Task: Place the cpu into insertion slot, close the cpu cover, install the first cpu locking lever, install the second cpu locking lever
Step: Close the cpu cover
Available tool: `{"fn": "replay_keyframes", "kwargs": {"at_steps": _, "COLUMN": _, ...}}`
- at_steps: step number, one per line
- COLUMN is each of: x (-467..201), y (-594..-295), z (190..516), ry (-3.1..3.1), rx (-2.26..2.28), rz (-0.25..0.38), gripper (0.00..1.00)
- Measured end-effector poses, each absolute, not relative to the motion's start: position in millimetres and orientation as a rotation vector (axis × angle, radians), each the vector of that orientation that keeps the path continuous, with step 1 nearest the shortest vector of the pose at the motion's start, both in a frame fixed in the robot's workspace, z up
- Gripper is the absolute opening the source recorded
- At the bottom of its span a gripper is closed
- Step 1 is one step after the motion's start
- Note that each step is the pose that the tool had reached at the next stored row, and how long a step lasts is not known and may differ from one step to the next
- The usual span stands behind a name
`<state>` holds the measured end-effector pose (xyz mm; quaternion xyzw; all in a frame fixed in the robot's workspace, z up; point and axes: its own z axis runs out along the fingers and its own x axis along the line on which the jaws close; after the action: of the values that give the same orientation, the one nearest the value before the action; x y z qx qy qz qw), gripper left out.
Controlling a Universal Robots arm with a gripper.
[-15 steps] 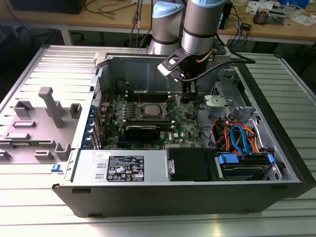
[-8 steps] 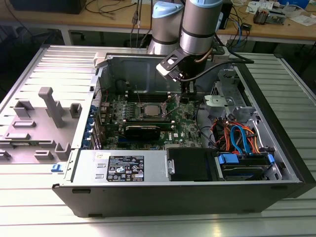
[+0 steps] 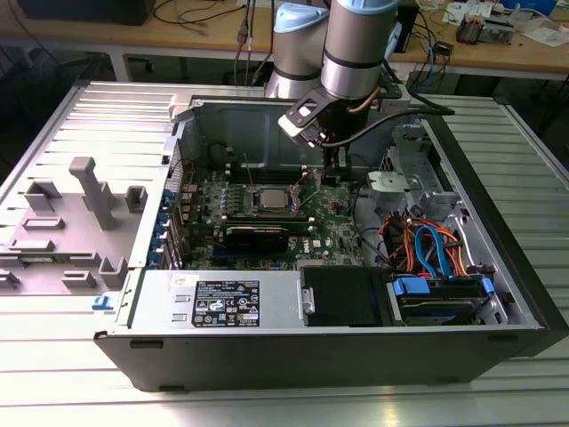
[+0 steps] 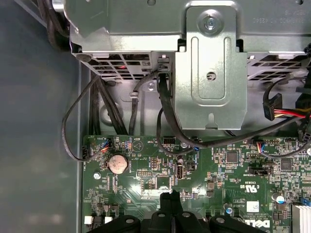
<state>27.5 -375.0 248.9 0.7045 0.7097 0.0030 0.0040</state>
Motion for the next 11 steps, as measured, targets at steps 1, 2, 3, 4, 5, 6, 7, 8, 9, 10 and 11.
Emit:
{"fn": "replay_keyframes", "kwargs": {"at_steps": 1, "x": 27.0, "y": -375.0, "z": 248.8, "ry": 2.224, "rx": 2.208, "rz": 0.009, "gripper": 0.11}}
{"fn": "replay_keyframes", "kwargs": {"at_steps": 2, "x": 26.7, "y": -375.0, "z": 248.7, "ry": 2.224, "rx": 2.208, "rz": 0.009, "gripper": 0.11}}
{"fn": "replay_keyframes", "kwargs": {"at_steps": 3, "x": 26.3, "y": -375.0, "z": 248.6, "ry": 2.224, "rx": 2.207, "rz": 0.009, "gripper": 0.11}}
{"fn": "replay_keyframes", "kwargs": {"at_steps": 4, "x": 25.6, "y": -375.0, "z": 248.5, "ry": 2.224, "rx": 2.207, "rz": 0.01, "gripper": 0.11}}
{"fn": "replay_keyframes", "kwargs": {"at_steps": 5, "x": 24.2, "y": -375.0, "z": 248.4, "ry": 2.224, "rx": 2.207, "rz": 0.009, "gripper": 0.11}}
{"fn": "replay_keyframes", "kwargs": {"at_steps": 6, "x": 23.5, "y": -375.0, "z": 248.3, "ry": 2.224, "rx": 2.208, "rz": 0.009, "gripper": 0.11}}
{"fn": "replay_keyframes", "kwargs": {"at_steps": 7, "x": 23.3, "y": -375.0, "z": 248.2, "ry": 2.224, "rx": 2.207, "rz": 0.009, "gripper": 0.11}}
{"fn": "replay_keyframes", "kwargs": {"at_steps": 8, "x": 23.3, "y": -375.0, "z": 248.2, "ry": 2.224, "rx": 2.207, "rz": 0.009, "gripper": 0.11}}
{"fn": "replay_keyframes", "kwargs": {"at_steps": 9, "x": 23.2, "y": -375.0, "z": 248.1, "ry": 2.224, "rx": 2.208, "rz": 0.009, "gripper": 0.11}}
{"fn": "replay_keyframes", "kwargs": {"at_steps": 10, "x": 23.2, "y": -375.0, "z": 248.0, "ry": 2.224, "rx": 2.208, "rz": 0.01, "gripper": 0.11}}
{"fn": "replay_keyframes", "kwargs": {"at_steps": 11, "x": 23.2, "y": -375.0, "z": 248.1, "ry": 2.224, "rx": 2.208, "rz": 0.01, "gripper": 0.11}}
